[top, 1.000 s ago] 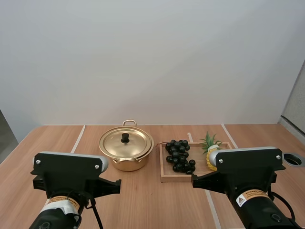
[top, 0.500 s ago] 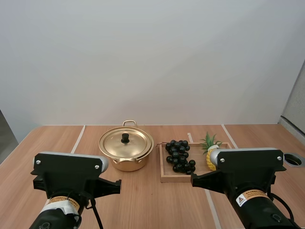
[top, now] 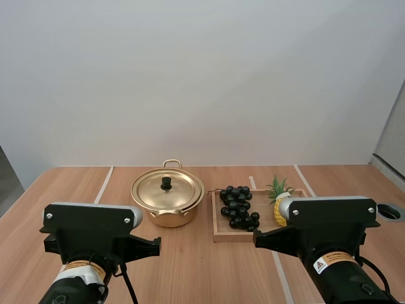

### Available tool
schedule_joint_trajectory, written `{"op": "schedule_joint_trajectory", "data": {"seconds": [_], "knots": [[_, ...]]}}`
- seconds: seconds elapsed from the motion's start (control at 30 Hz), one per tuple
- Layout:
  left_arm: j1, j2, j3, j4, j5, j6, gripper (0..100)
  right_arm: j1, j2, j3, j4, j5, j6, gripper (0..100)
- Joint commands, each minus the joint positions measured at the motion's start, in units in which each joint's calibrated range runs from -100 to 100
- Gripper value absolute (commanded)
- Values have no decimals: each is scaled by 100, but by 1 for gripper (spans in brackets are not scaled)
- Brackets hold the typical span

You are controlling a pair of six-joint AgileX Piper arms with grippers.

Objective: Open the pot, put the pineapple inside, and close it

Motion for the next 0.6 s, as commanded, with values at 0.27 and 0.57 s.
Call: {"op": "schedule_joint_trajectory", "data": {"seconds": [0.27, 0.57], "knots": [[7, -27, 0, -91, -172, -203, 12, -22, -39, 0, -343, 128, 8, 0], [7, -27, 0, -55, -172, -203, 100, -22, -39, 0, -329, 637, 261, 0]]}}
